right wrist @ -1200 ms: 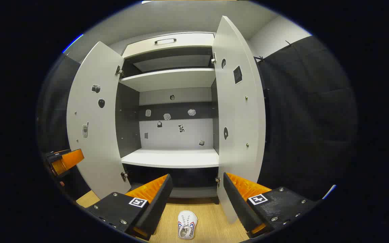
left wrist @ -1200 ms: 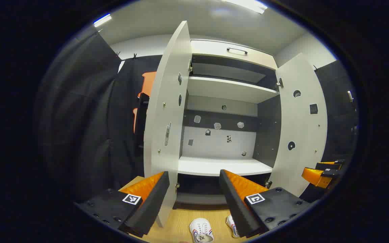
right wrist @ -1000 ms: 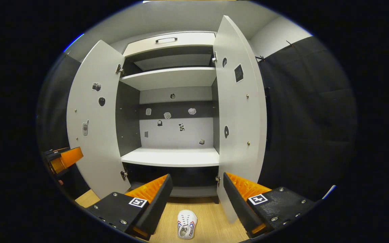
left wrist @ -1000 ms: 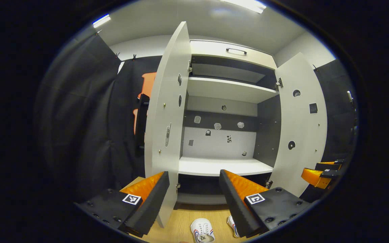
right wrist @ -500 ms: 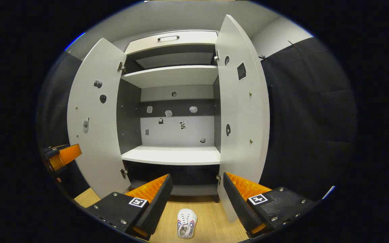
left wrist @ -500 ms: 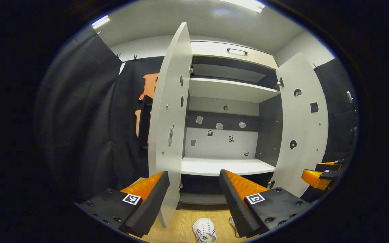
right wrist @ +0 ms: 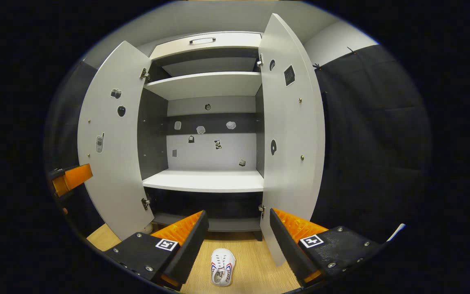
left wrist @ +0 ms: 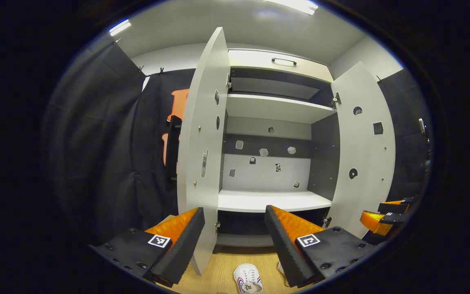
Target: Grab one shoe with the right hand and put it into the shoe cabinet, grab the other shoe with the left hand and put it into the shoe cabinet; then close the right door with the right hand and the left door with the left hand.
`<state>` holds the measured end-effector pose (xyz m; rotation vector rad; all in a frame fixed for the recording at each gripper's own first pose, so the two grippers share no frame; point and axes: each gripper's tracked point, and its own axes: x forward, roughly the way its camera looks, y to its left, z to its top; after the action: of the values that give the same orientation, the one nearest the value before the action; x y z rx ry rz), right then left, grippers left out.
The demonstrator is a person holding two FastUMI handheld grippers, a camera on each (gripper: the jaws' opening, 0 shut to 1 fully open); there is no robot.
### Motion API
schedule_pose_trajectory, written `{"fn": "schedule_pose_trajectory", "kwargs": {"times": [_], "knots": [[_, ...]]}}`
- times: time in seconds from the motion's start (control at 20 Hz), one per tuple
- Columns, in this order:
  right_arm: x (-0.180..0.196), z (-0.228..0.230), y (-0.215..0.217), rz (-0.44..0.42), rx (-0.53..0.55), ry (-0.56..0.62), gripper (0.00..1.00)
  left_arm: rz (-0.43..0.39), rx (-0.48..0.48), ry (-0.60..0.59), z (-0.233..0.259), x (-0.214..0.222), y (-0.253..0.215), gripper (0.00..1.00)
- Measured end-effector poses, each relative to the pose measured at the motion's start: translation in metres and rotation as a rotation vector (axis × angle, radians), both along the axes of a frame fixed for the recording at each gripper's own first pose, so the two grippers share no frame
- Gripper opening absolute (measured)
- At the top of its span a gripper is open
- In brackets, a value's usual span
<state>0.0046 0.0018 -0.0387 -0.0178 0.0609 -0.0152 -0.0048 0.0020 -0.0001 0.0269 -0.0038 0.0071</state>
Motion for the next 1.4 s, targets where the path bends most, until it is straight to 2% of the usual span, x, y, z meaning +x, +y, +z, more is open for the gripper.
{"fn": "schedule_pose_trajectory", "kwargs": {"times": [0.3, 0.5, 0.85, 0.9, 0.95, 1.15, 1.4], "knots": [[0.012, -0.06, 0.006, 0.003, -0.009, 0.096, 0.93, 0.005, -0.001, 0.0, 0.0, -0.002, 0.001, 0.97], [0.022, -0.127, 0.008, -0.004, -0.046, 0.211, 0.93, 0.007, -0.003, 0.005, -0.001, -0.003, 0.003, 0.96], [0.038, -0.228, 0.013, -0.006, -0.011, 0.376, 0.93, 0.034, 0.014, 0.012, -0.004, -0.005, 0.014, 0.96], [0.041, -0.241, 0.013, -0.008, -0.012, 0.393, 0.93, 0.039, 0.013, 0.016, -0.006, -0.005, 0.016, 0.99], [0.043, -0.255, 0.013, -0.013, -0.014, 0.418, 0.93, 0.044, 0.014, 0.02, -0.007, -0.006, 0.017, 0.96], [0.052, -0.305, 0.01, -0.035, -0.008, 0.516, 0.93, 0.061, 0.026, 0.037, -0.012, -0.008, 0.024, 0.96], [0.058, -0.349, 0.01, -0.045, 0.057, 0.62, 0.75, 0.082, 0.029, 0.062, -0.021, -0.009, 0.033, 0.96]]}}
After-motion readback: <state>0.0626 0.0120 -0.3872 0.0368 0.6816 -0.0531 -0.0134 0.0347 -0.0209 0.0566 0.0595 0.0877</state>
